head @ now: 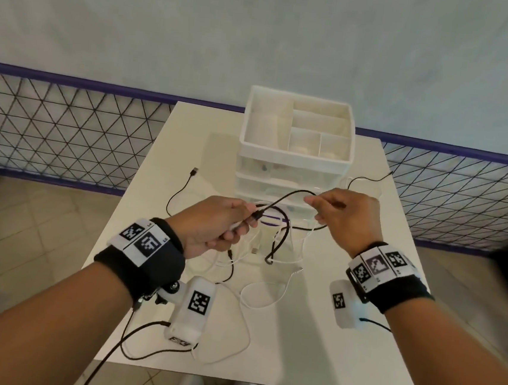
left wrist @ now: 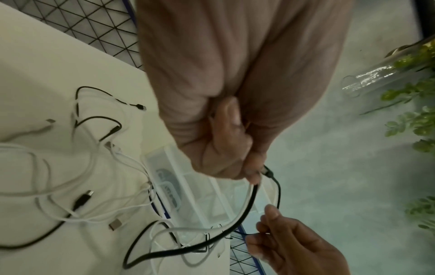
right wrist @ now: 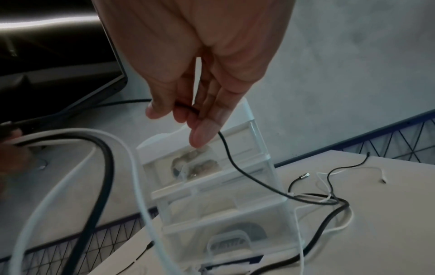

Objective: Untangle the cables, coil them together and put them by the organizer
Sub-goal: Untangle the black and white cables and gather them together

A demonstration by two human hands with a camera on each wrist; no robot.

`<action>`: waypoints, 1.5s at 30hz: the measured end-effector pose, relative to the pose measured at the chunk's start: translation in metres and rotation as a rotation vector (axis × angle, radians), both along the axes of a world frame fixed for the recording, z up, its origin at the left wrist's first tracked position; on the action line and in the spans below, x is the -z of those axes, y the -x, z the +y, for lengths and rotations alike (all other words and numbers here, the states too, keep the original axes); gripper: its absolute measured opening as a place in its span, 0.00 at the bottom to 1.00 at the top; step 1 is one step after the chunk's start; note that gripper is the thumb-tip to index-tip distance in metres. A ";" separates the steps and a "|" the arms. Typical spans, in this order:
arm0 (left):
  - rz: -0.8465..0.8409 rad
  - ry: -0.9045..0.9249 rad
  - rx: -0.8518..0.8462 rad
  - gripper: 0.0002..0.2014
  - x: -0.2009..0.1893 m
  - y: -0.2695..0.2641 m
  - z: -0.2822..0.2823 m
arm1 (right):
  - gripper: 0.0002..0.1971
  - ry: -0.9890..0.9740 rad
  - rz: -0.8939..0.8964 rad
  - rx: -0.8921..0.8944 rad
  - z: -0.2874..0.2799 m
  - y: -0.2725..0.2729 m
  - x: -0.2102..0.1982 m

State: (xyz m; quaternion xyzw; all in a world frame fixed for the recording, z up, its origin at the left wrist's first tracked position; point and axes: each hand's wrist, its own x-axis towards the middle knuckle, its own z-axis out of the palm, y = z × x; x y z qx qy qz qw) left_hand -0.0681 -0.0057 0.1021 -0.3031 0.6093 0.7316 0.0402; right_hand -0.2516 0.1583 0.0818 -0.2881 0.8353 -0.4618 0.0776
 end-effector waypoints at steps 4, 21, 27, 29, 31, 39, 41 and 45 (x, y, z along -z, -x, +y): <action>0.019 0.031 -0.049 0.15 0.001 0.005 -0.005 | 0.10 -0.006 -0.072 -0.047 -0.002 -0.013 0.007; -0.009 0.197 -0.131 0.11 -0.004 -0.001 -0.026 | 0.19 -0.409 0.343 -0.803 -0.012 -0.114 0.065; -0.024 0.227 -0.118 0.11 0.007 -0.009 -0.022 | 0.33 -1.000 0.210 -1.108 -0.034 -0.165 0.125; -0.030 0.255 -0.143 0.12 0.012 -0.016 -0.024 | 0.19 -0.983 0.228 -1.021 -0.038 -0.156 0.132; -0.043 0.282 -0.170 0.14 0.020 -0.024 -0.027 | 0.10 -0.884 0.223 -0.897 -0.037 -0.135 0.130; -0.007 0.337 -0.213 0.13 0.035 -0.024 -0.027 | 0.06 -0.260 0.024 -0.485 -0.029 -0.061 0.044; 0.024 0.382 -0.148 0.13 0.032 -0.017 -0.023 | 0.05 -0.219 -0.120 -0.446 -0.029 -0.053 0.027; 0.047 0.468 0.002 0.15 0.031 -0.003 -0.007 | 0.07 -0.018 -0.317 -0.361 -0.035 -0.046 0.012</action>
